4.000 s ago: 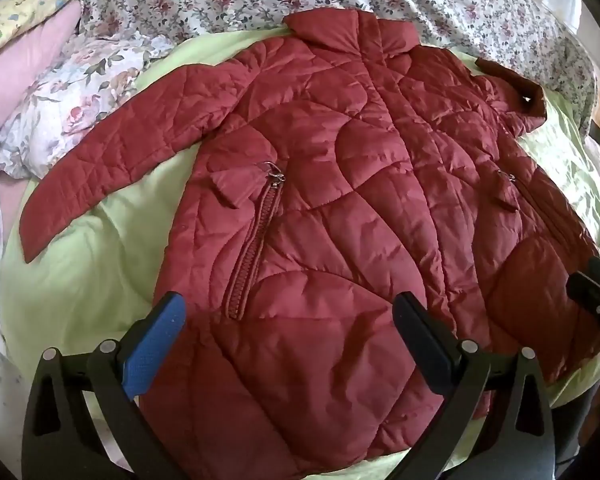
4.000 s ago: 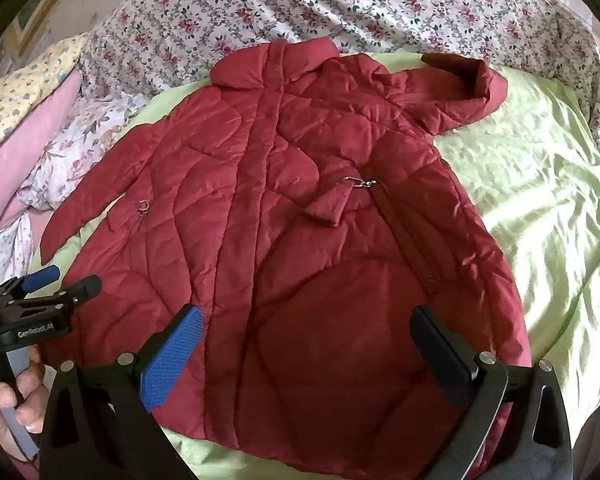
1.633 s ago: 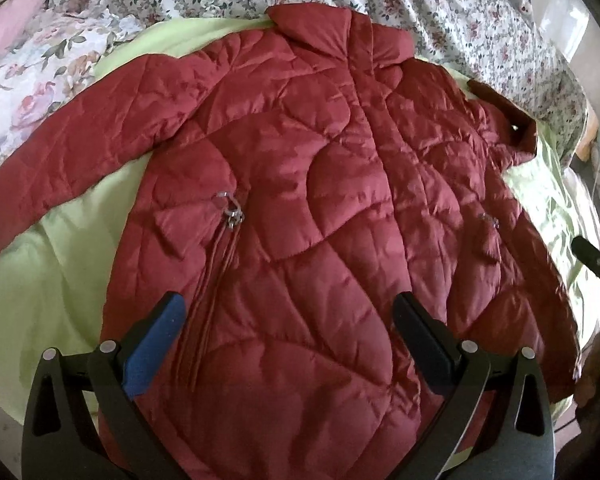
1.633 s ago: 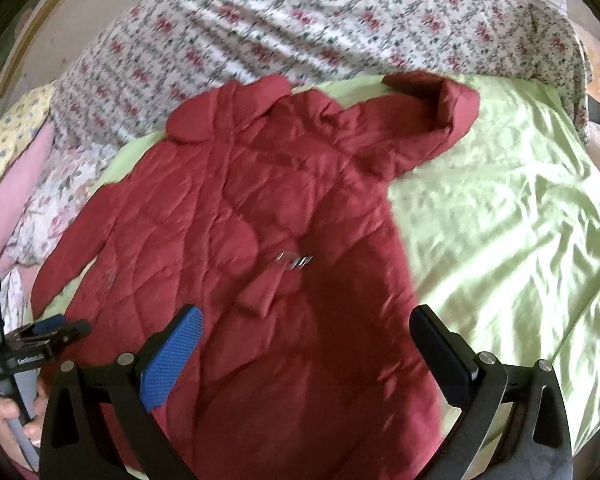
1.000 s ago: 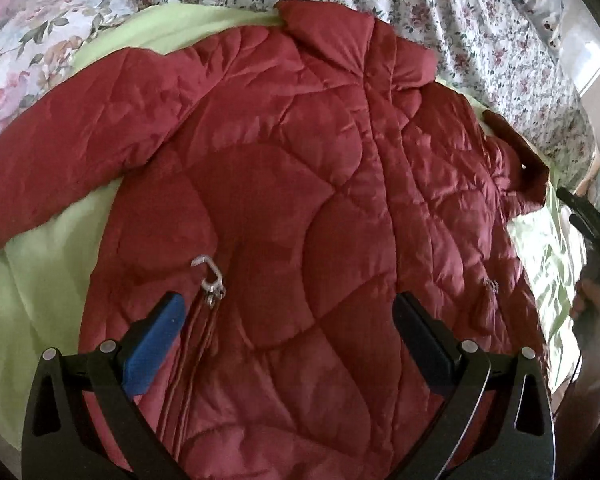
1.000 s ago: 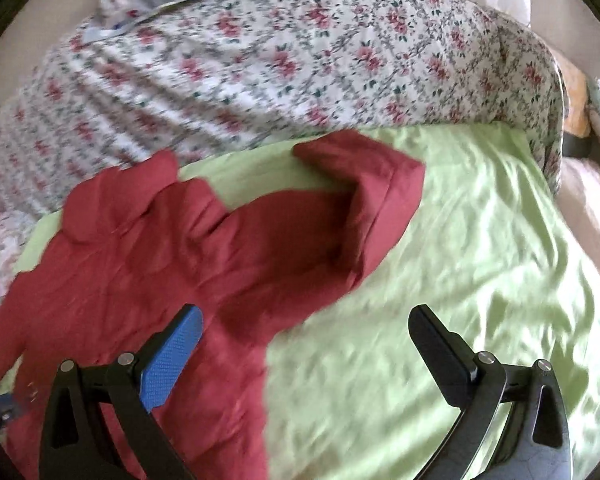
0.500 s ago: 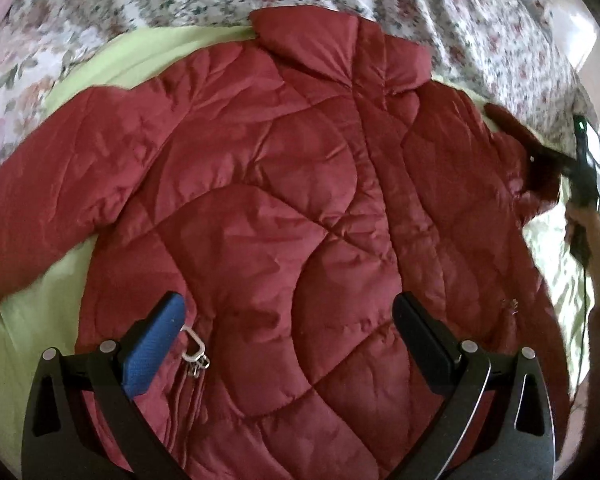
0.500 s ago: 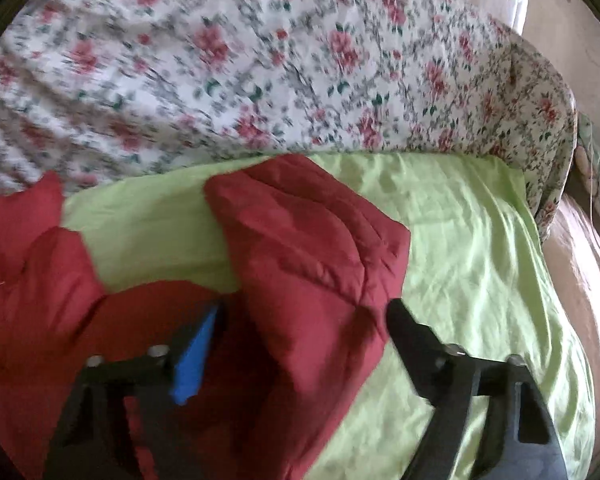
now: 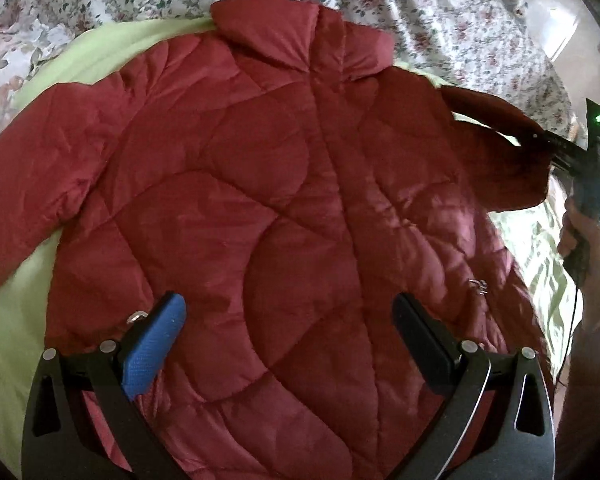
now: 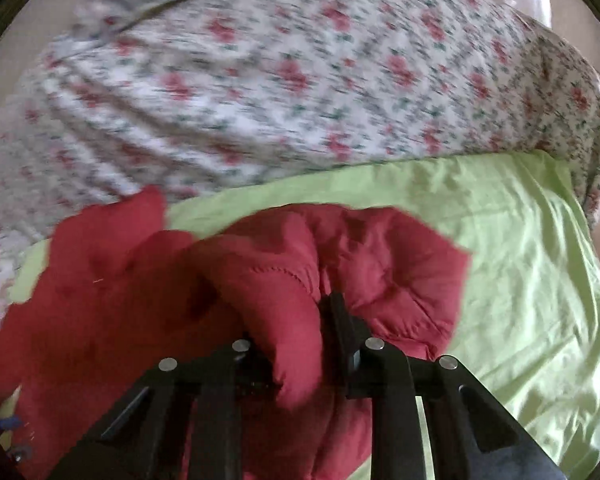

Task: Fold large clothes

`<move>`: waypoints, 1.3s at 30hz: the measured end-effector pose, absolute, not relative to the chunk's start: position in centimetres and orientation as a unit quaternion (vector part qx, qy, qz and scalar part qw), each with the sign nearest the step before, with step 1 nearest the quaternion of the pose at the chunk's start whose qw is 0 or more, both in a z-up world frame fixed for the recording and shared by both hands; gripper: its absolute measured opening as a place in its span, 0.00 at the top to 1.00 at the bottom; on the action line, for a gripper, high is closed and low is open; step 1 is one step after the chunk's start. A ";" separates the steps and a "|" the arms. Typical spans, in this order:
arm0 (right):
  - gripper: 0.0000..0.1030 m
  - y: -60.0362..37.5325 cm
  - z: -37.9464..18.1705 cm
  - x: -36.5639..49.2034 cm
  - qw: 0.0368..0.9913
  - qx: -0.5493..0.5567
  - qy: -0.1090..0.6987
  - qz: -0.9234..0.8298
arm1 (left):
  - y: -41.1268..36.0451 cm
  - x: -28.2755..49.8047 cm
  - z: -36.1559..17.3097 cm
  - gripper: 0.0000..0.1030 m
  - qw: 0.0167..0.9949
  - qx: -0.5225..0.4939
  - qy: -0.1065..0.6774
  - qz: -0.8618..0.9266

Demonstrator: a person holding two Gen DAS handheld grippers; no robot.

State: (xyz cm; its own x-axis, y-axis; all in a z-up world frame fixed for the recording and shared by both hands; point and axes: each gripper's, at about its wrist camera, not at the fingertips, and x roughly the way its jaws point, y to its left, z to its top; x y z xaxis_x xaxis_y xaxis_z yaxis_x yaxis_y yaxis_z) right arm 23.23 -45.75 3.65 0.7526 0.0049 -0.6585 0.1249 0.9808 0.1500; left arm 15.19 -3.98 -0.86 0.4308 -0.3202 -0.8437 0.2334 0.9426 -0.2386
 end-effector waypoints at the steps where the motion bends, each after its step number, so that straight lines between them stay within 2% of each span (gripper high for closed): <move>1: 0.80 -44.8 3.8 22.8 0.932 0.096 0.348 -0.017 | -4.0 15.0 -0.7 0.00 0.844 -0.045 0.507 -0.168; 7: 0.80 -38.2 3.3 19.7 0.928 0.093 0.348 0.100 | -3.3 14.5 -0.4 0.00 0.841 -0.062 0.507 -0.179; 20: 0.80 -28.3 -1.0 18.3 0.874 -0.016 0.406 0.268 | -0.4 15.8 -0.8 0.00 0.826 -0.121 0.516 -0.193; 33: 0.80 -29.7 -2.1 16.4 0.851 -0.003 0.384 0.358 | -2.7 22.6 -1.6 0.00 0.782 -0.172 0.542 -0.256; 39: 0.80 -27.9 -3.7 16.2 0.840 -0.064 0.404 0.356 | -4.0 25.1 -2.6 0.00 0.756 -0.210 0.550 -0.287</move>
State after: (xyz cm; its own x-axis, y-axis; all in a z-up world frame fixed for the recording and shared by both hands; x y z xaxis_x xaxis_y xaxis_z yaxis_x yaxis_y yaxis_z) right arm 16.16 -27.88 -3.66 0.4192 0.5474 -0.7243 -0.6502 0.7378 0.1813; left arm 25.08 -4.02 -2.58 0.2306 -0.6647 -0.7107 0.2039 0.7472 -0.6326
